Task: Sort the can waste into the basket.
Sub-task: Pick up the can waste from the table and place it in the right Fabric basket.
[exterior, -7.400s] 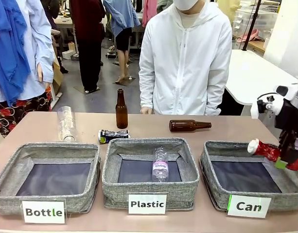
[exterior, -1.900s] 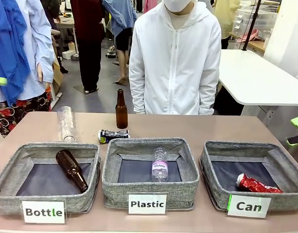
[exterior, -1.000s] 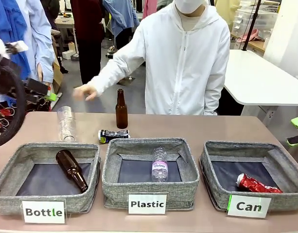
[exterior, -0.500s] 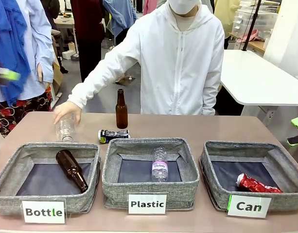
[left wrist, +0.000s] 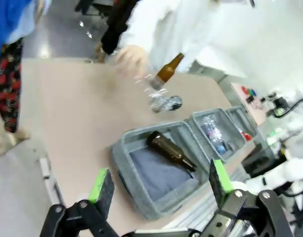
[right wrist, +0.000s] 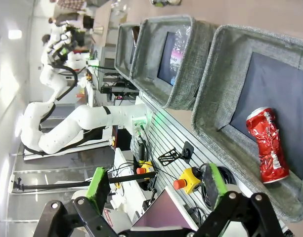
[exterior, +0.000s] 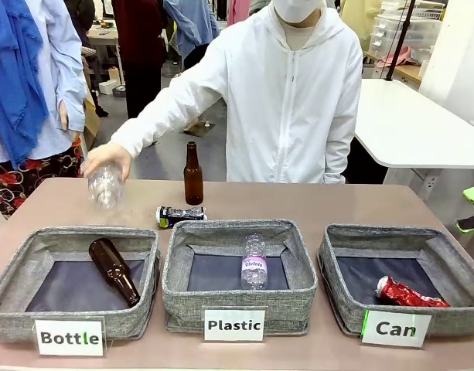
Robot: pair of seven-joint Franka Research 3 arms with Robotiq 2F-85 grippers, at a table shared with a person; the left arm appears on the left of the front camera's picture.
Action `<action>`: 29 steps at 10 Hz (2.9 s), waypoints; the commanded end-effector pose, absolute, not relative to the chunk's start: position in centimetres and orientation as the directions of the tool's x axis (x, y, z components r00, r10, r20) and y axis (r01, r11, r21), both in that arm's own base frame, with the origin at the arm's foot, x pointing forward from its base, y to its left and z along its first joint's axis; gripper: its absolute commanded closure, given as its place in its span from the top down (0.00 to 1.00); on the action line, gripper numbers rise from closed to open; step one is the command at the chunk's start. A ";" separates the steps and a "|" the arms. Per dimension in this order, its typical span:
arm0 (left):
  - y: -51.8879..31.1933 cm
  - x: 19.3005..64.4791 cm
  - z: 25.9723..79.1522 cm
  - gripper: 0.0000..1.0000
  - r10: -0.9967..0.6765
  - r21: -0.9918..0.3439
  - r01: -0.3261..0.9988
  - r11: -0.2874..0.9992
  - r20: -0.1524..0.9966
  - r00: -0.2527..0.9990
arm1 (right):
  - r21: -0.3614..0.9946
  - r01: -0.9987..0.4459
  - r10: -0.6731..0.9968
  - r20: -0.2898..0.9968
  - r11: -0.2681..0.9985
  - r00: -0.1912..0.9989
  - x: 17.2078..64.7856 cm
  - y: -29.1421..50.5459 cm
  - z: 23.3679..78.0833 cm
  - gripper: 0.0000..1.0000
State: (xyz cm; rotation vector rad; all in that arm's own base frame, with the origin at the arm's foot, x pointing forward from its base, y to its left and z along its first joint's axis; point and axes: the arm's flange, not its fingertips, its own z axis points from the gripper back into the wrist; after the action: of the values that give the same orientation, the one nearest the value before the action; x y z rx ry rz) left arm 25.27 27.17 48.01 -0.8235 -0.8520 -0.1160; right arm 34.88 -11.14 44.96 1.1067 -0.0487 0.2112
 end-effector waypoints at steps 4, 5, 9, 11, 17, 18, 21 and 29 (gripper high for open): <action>27.4 26.6 45.7 1.00 0.208 -0.622 0.438 0.649 0.699 0.684 | 0.876 -0.211 0.146 0.163 0.434 0.976 34.7 -11.1 44.8 1.00; 25.6 29.3 47.0 1.00 0.112 -0.589 0.488 0.644 0.704 0.701 | 0.876 -0.211 0.146 0.163 0.434 0.976 34.7 -11.1 44.8 1.00; 13.6 42.4 49.4 1.00 -0.270 -0.519 0.591 0.618 0.565 0.779 | 0.876 -0.211 0.146 0.163 0.434 0.976 34.7 -11.1 44.8 1.00; 12.9 43.2 50.0 1.00 -0.317 -0.520 0.610 0.598 0.546 0.775 | 0.876 -0.211 0.146 0.163 0.434 0.976 34.7 -11.1 44.8 1.00; 9.8 39.1 48.9 1.00 -0.389 -0.368 0.713 0.597 0.645 0.658 | 0.876 -0.211 0.146 0.163 0.434 0.976 34.7 -11.1 44.8 1.00; 6.7 40.7 48.8 1.00 -0.505 -0.328 0.777 0.538 0.612 0.608 | 0.876 -0.211 0.146 0.163 0.434 0.976 34.7 -11.1 44.8 1.00; -2.2 44.8 47.9 1.00 -0.667 -0.157 0.858 0.489 0.567 0.484 | 0.876 -0.211 0.146 0.163 0.434 0.976 34.7 -11.1 44.8 1.00; -9.3 45.8 46.3 1.00 -0.762 -0.105 0.925 0.365 0.537 0.362 | 0.876 -0.211 0.146 0.163 0.434 0.976 34.7 -11.1 44.8 1.00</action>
State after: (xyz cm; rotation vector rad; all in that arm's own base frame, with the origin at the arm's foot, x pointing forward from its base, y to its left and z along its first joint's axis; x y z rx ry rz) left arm 46.12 -9.83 46.13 -0.4227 -0.4371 -1.1073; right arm 34.87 -11.13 44.95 1.1060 -0.0488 0.2115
